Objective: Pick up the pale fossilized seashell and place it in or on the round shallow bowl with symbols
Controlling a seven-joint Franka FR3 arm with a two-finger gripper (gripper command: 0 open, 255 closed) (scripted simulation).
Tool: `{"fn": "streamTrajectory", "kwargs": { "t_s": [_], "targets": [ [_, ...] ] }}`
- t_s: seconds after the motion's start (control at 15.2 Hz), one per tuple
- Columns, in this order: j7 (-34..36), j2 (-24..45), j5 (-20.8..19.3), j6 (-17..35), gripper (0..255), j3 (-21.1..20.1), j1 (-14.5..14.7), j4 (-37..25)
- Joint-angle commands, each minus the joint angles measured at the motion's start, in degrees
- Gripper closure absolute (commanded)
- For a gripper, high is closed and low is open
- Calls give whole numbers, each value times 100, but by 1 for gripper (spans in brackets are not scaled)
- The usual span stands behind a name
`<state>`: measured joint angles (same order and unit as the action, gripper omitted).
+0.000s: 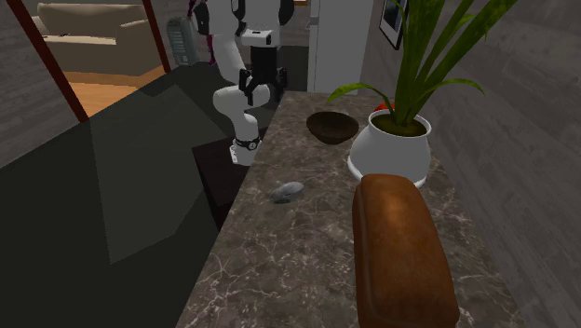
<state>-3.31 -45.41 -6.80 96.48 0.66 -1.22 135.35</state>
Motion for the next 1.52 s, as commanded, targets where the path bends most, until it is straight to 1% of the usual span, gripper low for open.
{"fn": "streamTrajectory", "kwargs": {
  "t_s": [0.0,0.2,0.4,0.59,0.79,1.12,1.45],
  "targets": [
    [0,0,0,0,0,0,0,0],
    [-1164,582,-285,217,0,464,214,-267],
    [-2307,1237,-484,419,0,872,444,-632],
    [-3433,1938,-589,598,0,1219,680,-1073],
    [-4547,2666,-602,750,0,1490,897,-1566],
    [-6347,3881,-476,937,0,1730,1147,-2448],
    [-7997,5007,-325,1045,0,1688,1248,-3323]
  ]
}}
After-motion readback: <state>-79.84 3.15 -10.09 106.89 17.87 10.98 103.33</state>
